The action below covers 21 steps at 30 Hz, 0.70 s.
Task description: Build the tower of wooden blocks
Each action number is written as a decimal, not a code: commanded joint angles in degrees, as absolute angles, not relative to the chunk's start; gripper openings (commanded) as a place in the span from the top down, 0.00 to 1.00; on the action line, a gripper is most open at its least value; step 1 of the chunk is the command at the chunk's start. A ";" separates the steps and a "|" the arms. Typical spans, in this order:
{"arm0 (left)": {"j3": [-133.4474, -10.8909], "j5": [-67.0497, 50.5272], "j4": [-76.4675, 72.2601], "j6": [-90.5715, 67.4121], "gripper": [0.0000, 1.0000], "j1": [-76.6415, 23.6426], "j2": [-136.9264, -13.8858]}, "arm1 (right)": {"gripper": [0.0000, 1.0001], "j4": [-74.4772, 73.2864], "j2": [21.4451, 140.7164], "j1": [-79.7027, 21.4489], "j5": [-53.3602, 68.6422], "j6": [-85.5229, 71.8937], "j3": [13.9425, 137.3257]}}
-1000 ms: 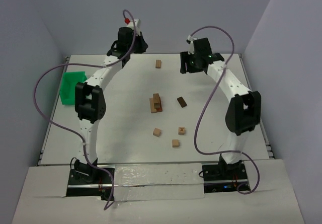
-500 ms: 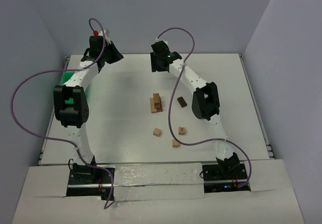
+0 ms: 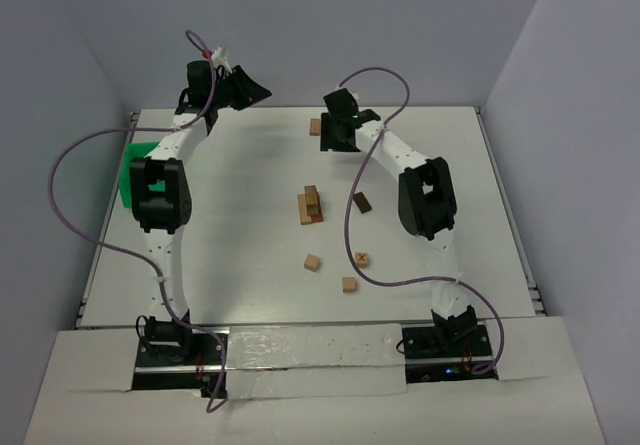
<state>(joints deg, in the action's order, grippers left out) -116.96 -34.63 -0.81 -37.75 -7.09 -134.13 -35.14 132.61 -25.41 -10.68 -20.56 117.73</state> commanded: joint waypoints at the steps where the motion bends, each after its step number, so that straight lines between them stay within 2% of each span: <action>1: -122.13 -47.74 -18.64 -57.90 0.54 -7.97 -145.18 | 0.30 -31.50 120.29 -17.59 -2.88 -22.76 112.38; 4: -131.71 -47.62 -24.18 -68.55 0.49 -8.90 -155.67 | 0.27 -31.56 116.17 -12.79 1.83 -22.32 107.20; 8: -133.55 -42.52 -25.61 -70.33 0.42 -11.04 -159.56 | 0.26 -32.18 111.10 -7.86 5.73 -21.68 101.90; 12: -134.43 -40.31 -24.50 -71.39 0.44 -13.03 -162.71 | 0.26 -32.00 106.95 -4.51 7.25 -21.53 97.27; 16: -135.03 -37.56 -22.77 -71.38 0.53 -14.94 -164.85 | 0.26 -31.55 104.27 -2.88 8.17 -21.52 94.32; 21: -138.52 -33.30 -18.58 -68.93 0.53 -17.49 -167.32 | 0.26 -31.60 101.46 -1.84 7.82 -20.87 92.55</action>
